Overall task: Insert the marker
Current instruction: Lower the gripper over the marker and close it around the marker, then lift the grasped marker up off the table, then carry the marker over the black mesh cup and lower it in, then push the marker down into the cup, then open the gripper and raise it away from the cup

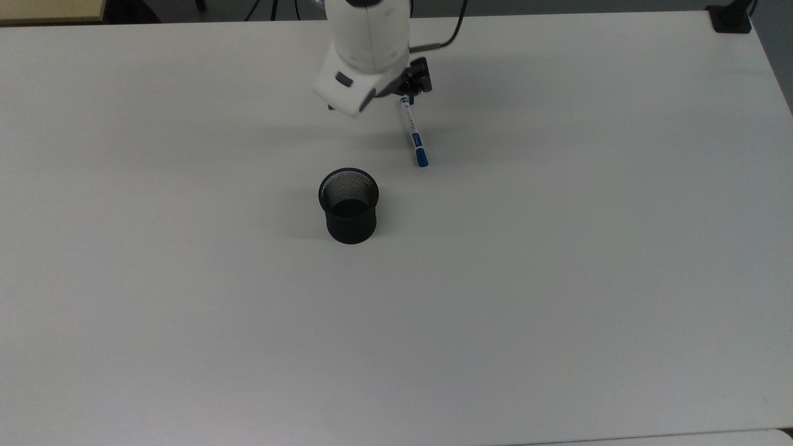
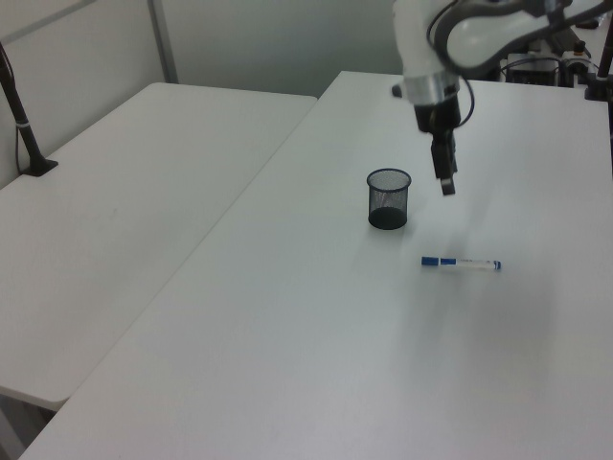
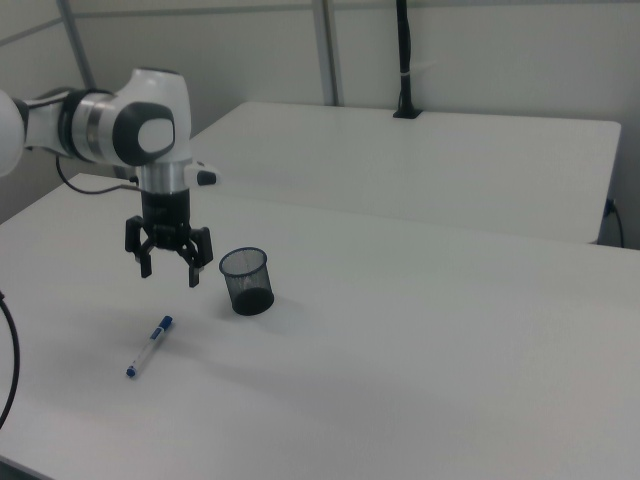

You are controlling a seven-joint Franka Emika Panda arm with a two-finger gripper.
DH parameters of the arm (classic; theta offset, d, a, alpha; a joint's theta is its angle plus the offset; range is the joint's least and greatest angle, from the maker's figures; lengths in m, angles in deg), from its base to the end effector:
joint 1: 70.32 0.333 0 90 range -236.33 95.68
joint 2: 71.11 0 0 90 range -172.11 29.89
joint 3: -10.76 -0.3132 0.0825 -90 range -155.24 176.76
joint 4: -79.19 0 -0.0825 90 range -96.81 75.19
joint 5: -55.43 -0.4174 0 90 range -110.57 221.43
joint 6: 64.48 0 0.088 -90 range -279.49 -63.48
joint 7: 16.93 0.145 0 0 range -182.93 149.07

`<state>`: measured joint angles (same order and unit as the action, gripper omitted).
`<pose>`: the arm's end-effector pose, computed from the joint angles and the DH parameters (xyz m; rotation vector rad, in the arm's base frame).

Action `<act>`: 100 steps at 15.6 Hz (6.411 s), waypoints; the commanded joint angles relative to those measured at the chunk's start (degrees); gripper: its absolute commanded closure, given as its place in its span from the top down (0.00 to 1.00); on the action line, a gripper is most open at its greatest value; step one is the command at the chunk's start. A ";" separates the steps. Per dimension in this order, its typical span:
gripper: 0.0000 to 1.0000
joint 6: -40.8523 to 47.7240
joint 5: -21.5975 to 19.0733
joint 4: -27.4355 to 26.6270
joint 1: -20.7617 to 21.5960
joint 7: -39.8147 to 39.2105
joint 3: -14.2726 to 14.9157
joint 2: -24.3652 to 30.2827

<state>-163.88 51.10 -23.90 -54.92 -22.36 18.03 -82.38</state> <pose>0.5963 0.0973 0.3652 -3.0564 -0.3280 0.4023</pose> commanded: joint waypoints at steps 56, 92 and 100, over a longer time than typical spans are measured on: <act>0.01 -24.25 -2.09 7.55 -9.52 19.40 0.56 1.60; 0.43 -28.15 5.21 4.03 -3.54 23.11 0.91 -4.65; 1.00 0.58 -2.70 10.70 -7.93 1.49 1.34 0.72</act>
<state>-172.12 50.23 -16.51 -61.21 -15.23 18.93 -83.05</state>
